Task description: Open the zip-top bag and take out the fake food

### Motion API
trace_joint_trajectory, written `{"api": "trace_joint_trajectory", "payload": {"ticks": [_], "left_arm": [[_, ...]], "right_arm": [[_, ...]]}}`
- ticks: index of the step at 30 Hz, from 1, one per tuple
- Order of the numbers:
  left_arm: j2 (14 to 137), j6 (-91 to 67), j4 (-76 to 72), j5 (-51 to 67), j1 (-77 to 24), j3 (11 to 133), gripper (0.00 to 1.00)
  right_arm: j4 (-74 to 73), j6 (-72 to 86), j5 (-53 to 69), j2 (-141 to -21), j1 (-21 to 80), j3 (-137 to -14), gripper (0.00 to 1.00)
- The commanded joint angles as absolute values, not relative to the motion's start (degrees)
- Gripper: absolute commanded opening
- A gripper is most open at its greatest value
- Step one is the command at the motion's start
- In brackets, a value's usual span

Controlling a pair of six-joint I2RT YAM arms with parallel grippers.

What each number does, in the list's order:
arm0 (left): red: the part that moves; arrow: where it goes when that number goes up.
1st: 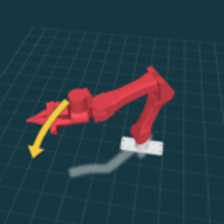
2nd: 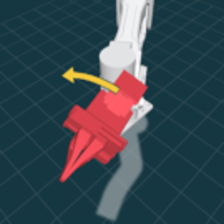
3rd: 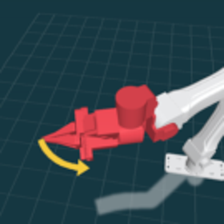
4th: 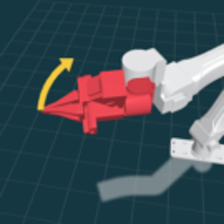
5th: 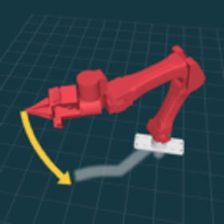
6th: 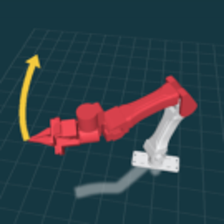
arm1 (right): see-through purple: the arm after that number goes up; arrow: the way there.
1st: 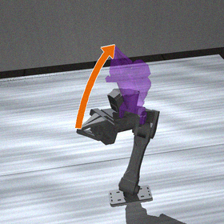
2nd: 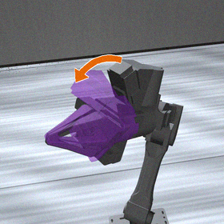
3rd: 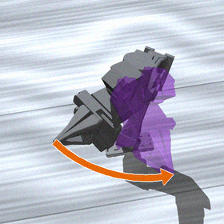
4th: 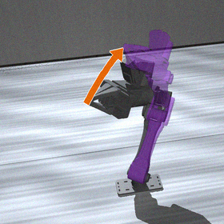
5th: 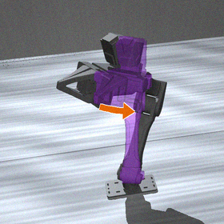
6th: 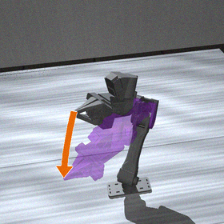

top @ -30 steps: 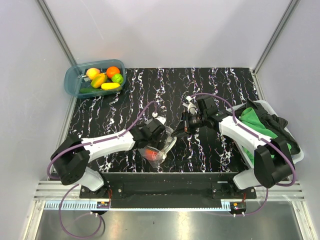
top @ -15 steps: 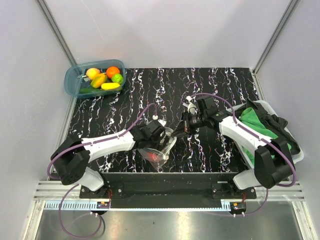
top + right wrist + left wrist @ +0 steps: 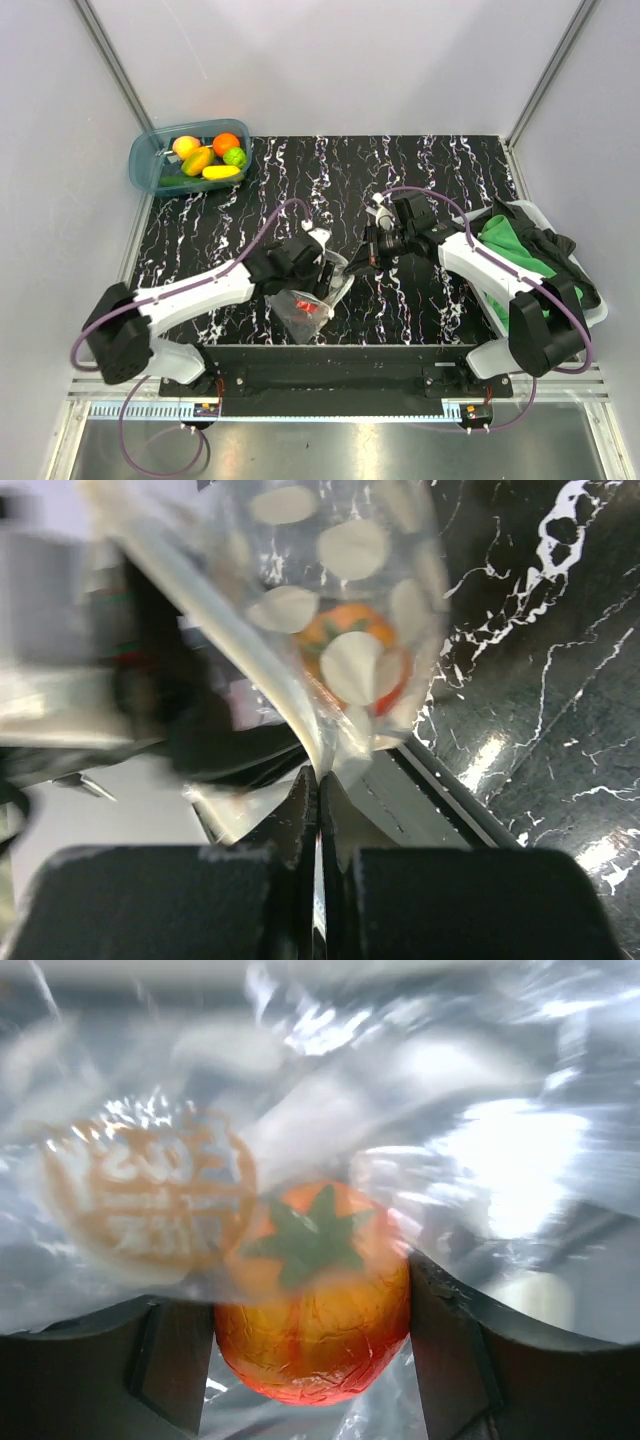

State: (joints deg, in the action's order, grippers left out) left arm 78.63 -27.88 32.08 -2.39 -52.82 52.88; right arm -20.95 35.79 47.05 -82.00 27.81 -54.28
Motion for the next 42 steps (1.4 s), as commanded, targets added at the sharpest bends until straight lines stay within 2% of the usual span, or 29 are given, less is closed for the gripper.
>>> {"api": "trace_joint_trajectory", "payload": {"ticks": [1, 8, 16, 21, 28, 35, 42], "left_arm": [[71.6, -26.5, 30.0, -0.4, -52.6, 57.8, 0.01], [60.5, -28.4, 27.0, 1.5, -52.0, 55.9, 0.0], [51.5, -30.6, 13.5, 2.4, -50.4, 47.2, 0.0], [61.2, -32.8, 31.9, -13.3, -49.7, 54.3, 0.0], [74.0, -35.0, 35.1, -21.2, -49.7, 67.4, 0.0], [85.1, -28.9, 38.8, -18.7, -49.9, 81.8, 0.0], [86.6, -31.0, 39.9, -12.3, -50.3, 83.8, 0.0]], "right_arm": [[-23.2, 31.8, 43.3, -80.5, 28.0, -56.2, 0.0], [-30.8, 24.8, 35.0, -80.9, 27.6, -60.5, 0.0], [-32.5, 25.4, 34.9, -79.9, 27.5, -63.8, 0.0], [-36.1, 26.0, 34.3, -77.0, 27.5, -69.9, 0.0], [-40.9, 23.5, 33.8, -80.2, 31.7, -73.6, 0.0], [-45.6, 20.5, 27.1, -81.5, 32.4, -80.7, 0.0], [-49.3, 17.8, 22.4, -84.1, 32.4, -88.0, 0.0]]}}
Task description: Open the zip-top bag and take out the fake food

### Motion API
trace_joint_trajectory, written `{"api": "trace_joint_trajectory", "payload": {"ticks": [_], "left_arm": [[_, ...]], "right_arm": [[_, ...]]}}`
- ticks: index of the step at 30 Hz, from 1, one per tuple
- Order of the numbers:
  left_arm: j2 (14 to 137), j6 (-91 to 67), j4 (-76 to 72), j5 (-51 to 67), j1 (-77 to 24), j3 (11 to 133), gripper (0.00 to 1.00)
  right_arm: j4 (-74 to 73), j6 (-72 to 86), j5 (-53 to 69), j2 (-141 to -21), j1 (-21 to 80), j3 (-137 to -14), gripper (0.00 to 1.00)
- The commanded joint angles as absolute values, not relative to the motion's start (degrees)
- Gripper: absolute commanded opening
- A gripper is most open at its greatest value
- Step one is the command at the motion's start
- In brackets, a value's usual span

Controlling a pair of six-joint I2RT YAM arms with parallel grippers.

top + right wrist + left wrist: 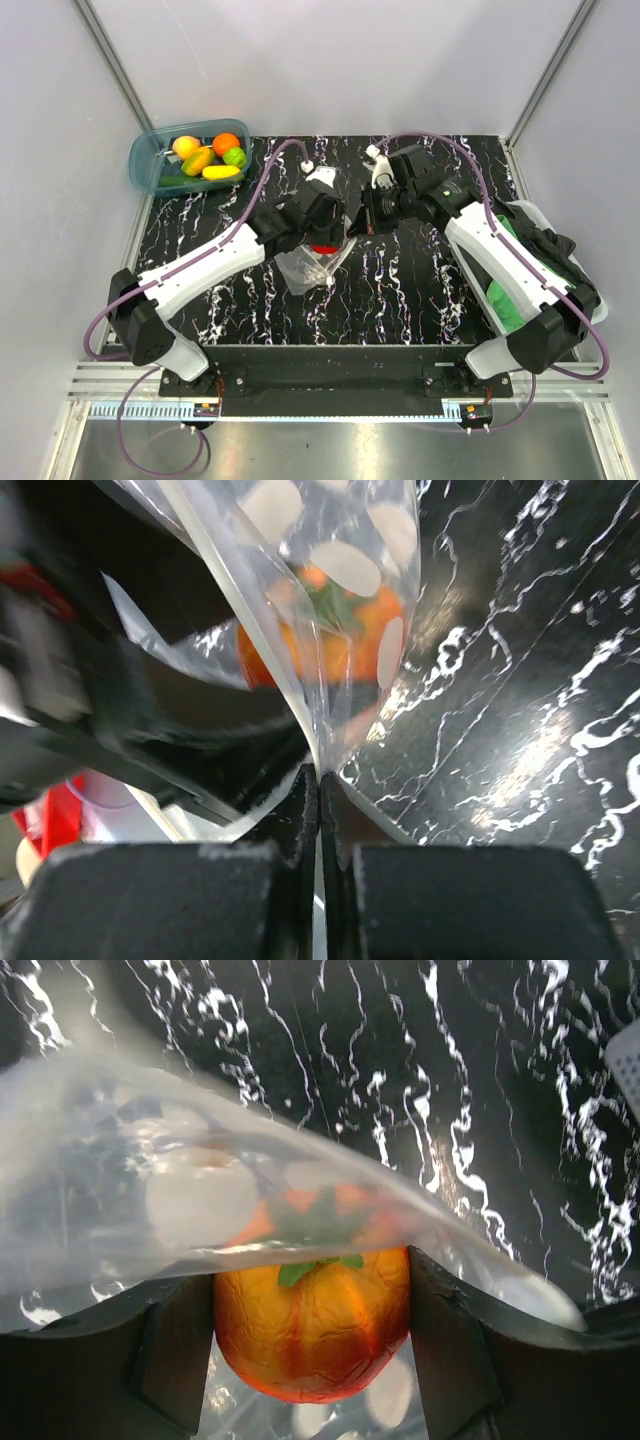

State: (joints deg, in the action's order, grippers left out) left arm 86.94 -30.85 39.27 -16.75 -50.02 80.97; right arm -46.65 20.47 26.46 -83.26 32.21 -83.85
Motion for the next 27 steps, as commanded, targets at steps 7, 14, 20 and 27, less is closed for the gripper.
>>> {"api": "trace_joint_trajectory", "payload": {"ticks": [7, 14, 20, 27], "left_arm": [[75.4, -55.8, 21.2, 16.0, -38.7, 68.5, 0.0], [76.2, -64.7, 1.6, 30.3, -34.2, 64.1, 0.0], [69.7, -60.4, -6.8, 28.9, -33.0, 59.4, 0.0], [65.0, -56.2, -27.2, 46.3, -32.4, 54.6, 0.0]], "right_arm": [[-52.9, 13.3, 15.9, -83.6, 32.4, -89.7, 0.0], [-52.7, 12.2, 12.7, -82.6, 32.5, -86.4, 0.0], [-48.7, 14.1, 15.5, -79.3, 32.4, -81.3, 0.0], [-47.2, 18.6, 16.6, -82.2, 31.9, -80.9, 0.0]]}}
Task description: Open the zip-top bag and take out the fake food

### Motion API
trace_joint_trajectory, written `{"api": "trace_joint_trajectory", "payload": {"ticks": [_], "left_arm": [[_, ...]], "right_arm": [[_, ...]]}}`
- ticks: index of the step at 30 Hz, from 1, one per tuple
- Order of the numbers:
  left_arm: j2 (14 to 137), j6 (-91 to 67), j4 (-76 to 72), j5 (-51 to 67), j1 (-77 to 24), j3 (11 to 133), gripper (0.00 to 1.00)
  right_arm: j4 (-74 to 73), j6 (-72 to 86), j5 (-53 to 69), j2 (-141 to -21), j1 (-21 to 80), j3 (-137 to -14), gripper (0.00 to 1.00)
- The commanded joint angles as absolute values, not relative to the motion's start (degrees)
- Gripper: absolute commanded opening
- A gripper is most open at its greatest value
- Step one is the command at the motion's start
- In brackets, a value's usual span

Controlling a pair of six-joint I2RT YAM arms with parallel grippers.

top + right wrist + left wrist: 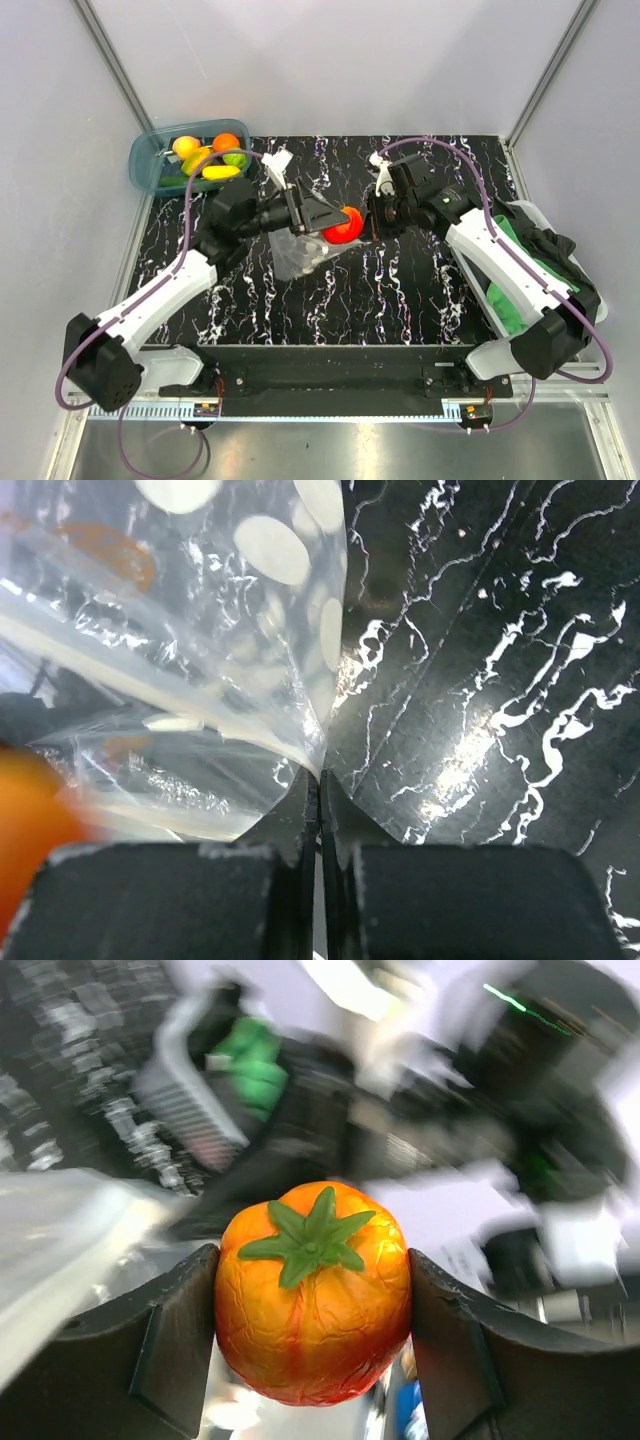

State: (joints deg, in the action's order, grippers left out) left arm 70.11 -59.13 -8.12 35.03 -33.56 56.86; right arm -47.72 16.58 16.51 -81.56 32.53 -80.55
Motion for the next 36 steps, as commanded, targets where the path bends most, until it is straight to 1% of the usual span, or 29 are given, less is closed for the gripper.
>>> {"api": "trace_joint_trajectory", "payload": {"ticks": [1, 3, 5, 7, 8, 9, 10, 11, 12, 13, 14, 17, 19, 23, 25, 26, 28, 29, 30, 31, 32, 33, 35, 36], "left_arm": [[64.6, -56.1, -29.2, 48.8, -32.4, 54.3, 0.0], [64.6, -56.4, -30.9, 51.1, -32.4, 54.4, 0.0], [67.0, -61.7, -41.0, 53.2, -32.3, 54.2, 0.0], [69.7, -69.6, -52.2, 54.6, -31.9, 55.2, 0.0], [73.0, -72.7, -56.6, 54.4, -31.8, 55.7, 0.0], [74.9, -79.9, -65.5, 53.7, -31.7, 57.0, 0.0], [77.1, -84.0, -71.1, 53.0, -31.4, 57.9, 0.0], [81.8, -88.2, -76.7, 51.6, -31.2, 59.3, 0.0], [84.4, -96.5, -86.1, 50.8, -31.2, 60.9, 0.0], [86.8, -99.9, -89.4, 50.3, -31.0, 64.6, 0.0], [90.2, -102.4, -91.1, 49.8, -30.9, 66.2, 0.0], [93.1, -104.5, -91.5, 49.3, -30.4, 69.4, 0.0], [94.5, -105.0, -88.6, 54.0, -30.0, 71.9, 0.0], [94.7, -105.4, -85.1, 58.2, -28.8, 68.7, 0.0], [93.1, -102.7, -80.7, 58.7, -27.6, 66.2, 0.0], [90.9, -96.9, -77.6, 59.7, -26.9, 65.1, 0.0], [88.2, -87.2, -59.1, 60.7, -24.4, 64.4, 0.0], [85.7, -74.0, -49.8, 59.9, -23.4, 65.1, 0.0], [84.6, -66.1, -28.4, 58.4, -21.0, 68.5, 0.0], [83.9, -58.4, -17.1, 56.0, -19.9, 70.8, 0.0], [84.2, -45.9, -7.4, 49.7, -18.7, 73.9, 0.0], [84.8, -41.6, 7.2, 46.3, -16.5, 78.4, 0.0], [87.6, -37.8, 14.9, 40.4, -13.6, 80.8, 0.0], [88.6, -38.1, 15.6, 39.1, -10.4, 81.1, 0.0]], "right_arm": [[-47.2, 19.0, 17.0, -82.7, 31.3, -81.7, 0.0], [-47.6, 19.7, 18.3, -84.6, 30.5, -82.8, 0.0], [-47.5, 20.2, 20.2, -86.3, 29.6, -84.5, 0.0], [-47.8, 20.4, 21.0, -87.8, 29.0, -86.1, 0.0], [-47.9, 20.5, 21.4, -88.2, 28.7, -86.6, 0.0], [-47.9, 20.6, 21.9, -88.6, 28.5, -87.4, 0.0], [-48.0, 20.7, 22.7, -89.3, 27.7, -87.8, 0.0], [-48.5, 20.8, 22.4, -89.6, 27.3, -88.2, 0.0], [-48.6, 20.8, 22.5, -90.0, 26.8, -88.9, 0.0], [-48.9, 21.0, 22.4, -90.8, 26.5, -89.3, 0.0], [-49.6, 21.2, 22.2, -91.1, 25.1, -89.7, 0.0], [-51.8, 20.6, 21.4, -92.3, 21.9, -91.6, 0.0], [-53.9, 18.5, 17.7, -93.4, 19.8, -93.8, 0.0], [-56.5, 14.3, 14.2, -94.1, 16.1, -97.3, 0.0], [-56.9, 13.4, 14.1, -94.7, 15.7, -98.3, 0.0], [-56.8, 13.4, 14.6, -94.7, 15.7, -98.2, 0.0], [-56.3, 14.1, 16.3, -94.1, 15.7, -96.2, 0.0], [-55.6, 14.2, 16.8, -93.8, 15.7, -95.5, 0.0], [-55.4, 14.2, 17.4, -92.8, 15.6, -94.0, 0.0], [-55.0, 14.2, 17.7, -92.3, 15.7, -93.2, 0.0], [-54.5, 14.2, 17.8, -91.7, 15.7, -92.6, 0.0], [-54.3, 14.4, 17.8, -90.6, 15.7, -91.7, 0.0], [-53.8, 15.2, 18.3, -89.7, 15.7, -91.0, 0.0], [-53.6, 15.8, 18.9, -89.0, 15.7, -90.4, 0.0]]}}
